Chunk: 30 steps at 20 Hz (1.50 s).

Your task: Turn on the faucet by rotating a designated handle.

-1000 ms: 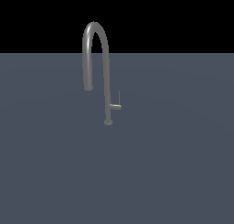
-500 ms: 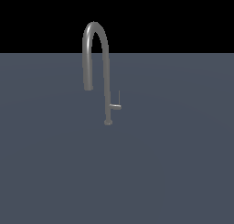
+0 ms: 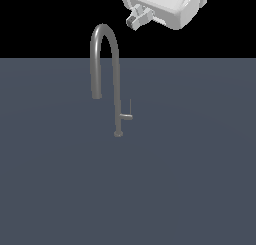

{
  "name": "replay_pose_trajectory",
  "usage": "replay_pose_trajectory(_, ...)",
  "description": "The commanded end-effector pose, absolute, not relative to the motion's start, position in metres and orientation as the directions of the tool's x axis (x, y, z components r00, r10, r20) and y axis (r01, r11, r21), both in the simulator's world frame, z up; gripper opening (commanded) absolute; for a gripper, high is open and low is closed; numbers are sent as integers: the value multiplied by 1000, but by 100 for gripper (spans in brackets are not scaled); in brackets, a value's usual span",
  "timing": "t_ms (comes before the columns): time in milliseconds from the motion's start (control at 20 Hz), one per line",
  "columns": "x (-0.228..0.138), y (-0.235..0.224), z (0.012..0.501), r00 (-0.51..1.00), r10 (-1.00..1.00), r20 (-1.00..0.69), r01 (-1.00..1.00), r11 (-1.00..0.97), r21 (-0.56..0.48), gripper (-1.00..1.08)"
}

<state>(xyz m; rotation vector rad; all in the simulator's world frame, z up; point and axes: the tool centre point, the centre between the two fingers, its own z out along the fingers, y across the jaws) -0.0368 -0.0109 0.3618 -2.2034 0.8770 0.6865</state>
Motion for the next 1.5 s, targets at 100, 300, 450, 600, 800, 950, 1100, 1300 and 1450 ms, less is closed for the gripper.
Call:
replay_pose_trajectory(100,-15,-18,335,543,-380,-749,-818,-440,-370,-100)
replay_pose_trajectory(300,1,-23,308,456,-355,-816,-878,-331,-346,-100)
replay_pose_trajectory(450,11,-26,288,389,-326,-862,-915,-248,-319,-100)
replay_pose_trajectory(600,21,-28,266,321,-290,-901,-945,-164,-284,-100)
replay_pose_trajectory(800,31,-30,237,231,-231,-945,-973,-53,-225,-100)
replay_pose_trajectory(950,37,-29,214,167,-180,-969,-984,27,-175,-100)
replay_pose_trajectory(1100,42,-27,194,114,-131,-985,-988,93,-127,-100)
replay_pose_trajectory(1300,46,-25,174,60,-75,-995,-985,160,-71,-100)
replay_pose_trajectory(1450,47,-22,162,31,-41,-999,-980,196,-38,-100)
